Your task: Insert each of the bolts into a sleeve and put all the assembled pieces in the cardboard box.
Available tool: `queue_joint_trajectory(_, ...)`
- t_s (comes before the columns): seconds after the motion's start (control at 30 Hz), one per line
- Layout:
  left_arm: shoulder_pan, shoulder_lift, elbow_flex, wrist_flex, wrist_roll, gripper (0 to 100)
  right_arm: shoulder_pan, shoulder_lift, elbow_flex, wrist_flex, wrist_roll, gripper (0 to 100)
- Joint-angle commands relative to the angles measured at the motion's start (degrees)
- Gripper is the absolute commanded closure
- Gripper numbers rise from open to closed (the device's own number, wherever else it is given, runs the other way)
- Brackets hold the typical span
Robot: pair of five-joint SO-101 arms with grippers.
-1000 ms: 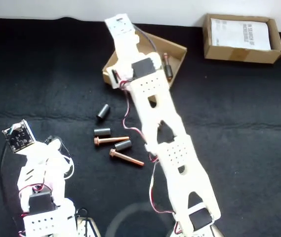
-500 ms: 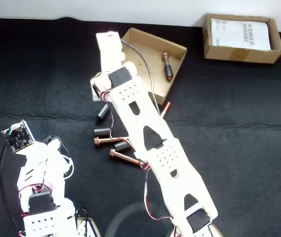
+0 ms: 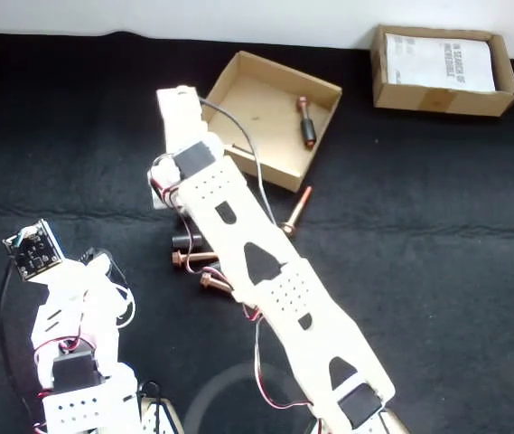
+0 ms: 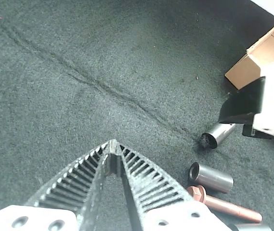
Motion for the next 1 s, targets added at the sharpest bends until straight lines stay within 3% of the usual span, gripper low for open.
queue_joint_trajectory(0.0, -0.8, 0.0, 1.1, -1.1, 0.1, 97, -0.5, 0.0, 0.0, -0.6, -0.5, 85.3)
queue_joint_trajectory(0.63, -0.8, -0.5, 1.1, -0.9, 0.1, 97, -0.1, 7.1, 0.0, -4.0, -0.6, 85.4)
queue_joint_trajectory(0.83, -0.8, -0.5, 1.1, -0.9, 0.1, 97, 0.6, 7.3, 0.0, -5.3, -0.4, 99.0)
queue_joint_trajectory(0.97, -0.7, -0.6, 1.1, -0.9, 0.1, 97, 2.4, 7.3, 0.0, -5.4, -0.3, 99.1)
